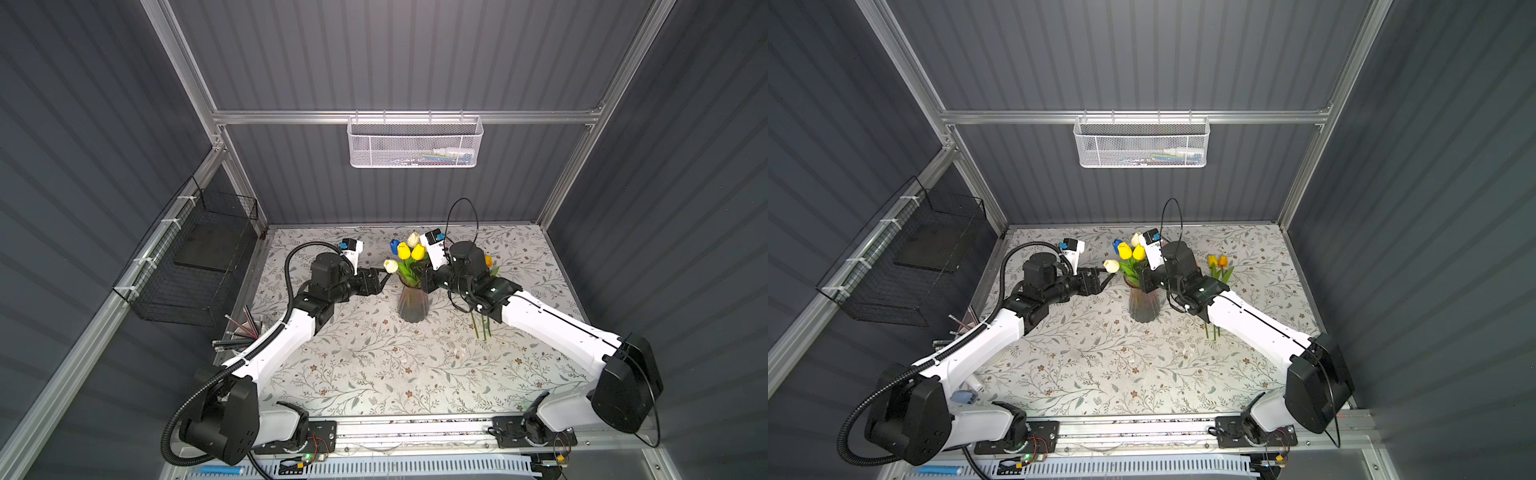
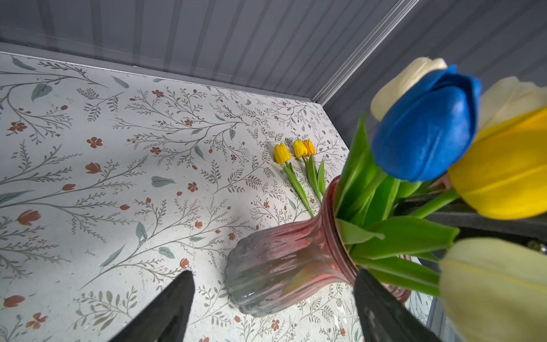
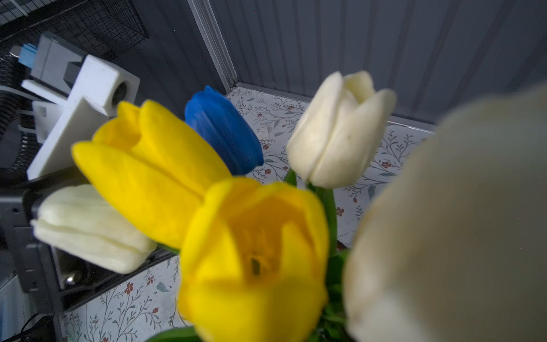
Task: Pick out yellow flowers from the vase
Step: Pick up the flower from the vase.
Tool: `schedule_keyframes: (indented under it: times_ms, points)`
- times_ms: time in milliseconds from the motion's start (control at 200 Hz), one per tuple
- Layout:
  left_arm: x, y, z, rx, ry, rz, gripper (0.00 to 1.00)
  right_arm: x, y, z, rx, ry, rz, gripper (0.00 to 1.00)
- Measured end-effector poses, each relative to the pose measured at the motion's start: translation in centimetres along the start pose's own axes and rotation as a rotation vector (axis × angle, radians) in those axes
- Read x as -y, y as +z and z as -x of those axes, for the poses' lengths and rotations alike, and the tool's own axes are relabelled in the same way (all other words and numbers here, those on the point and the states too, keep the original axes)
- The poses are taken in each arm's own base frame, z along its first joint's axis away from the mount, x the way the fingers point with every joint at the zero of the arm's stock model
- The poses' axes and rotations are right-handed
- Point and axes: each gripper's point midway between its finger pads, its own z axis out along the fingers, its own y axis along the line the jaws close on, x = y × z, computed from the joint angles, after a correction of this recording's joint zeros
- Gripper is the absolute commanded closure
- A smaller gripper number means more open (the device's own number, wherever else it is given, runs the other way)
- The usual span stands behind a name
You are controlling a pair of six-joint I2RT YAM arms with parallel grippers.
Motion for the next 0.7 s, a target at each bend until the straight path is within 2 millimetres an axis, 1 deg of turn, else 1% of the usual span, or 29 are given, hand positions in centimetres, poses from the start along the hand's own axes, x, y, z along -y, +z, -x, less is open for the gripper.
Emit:
schedule_keyframes:
  times_ms: [155, 460, 700]
  points:
    - [0.0, 0.0, 0.0, 0.001, 0.000, 0.002, 0.14, -0.1, -0.8, 0.3, 0.014, -0.014, 0.002, 0.91]
    - [0.0, 0.0, 0.0, 0.001, 0.000, 0.002, 0.14, -1.0, -3.3, 2.7, 0.089, -0.057, 0.017, 0.92]
    - [0.0, 0.0, 0.0, 0.001, 0.000, 0.002, 0.14, -1.5, -4.9, 3.3, 0.100, -0.090, 0.023, 0.91]
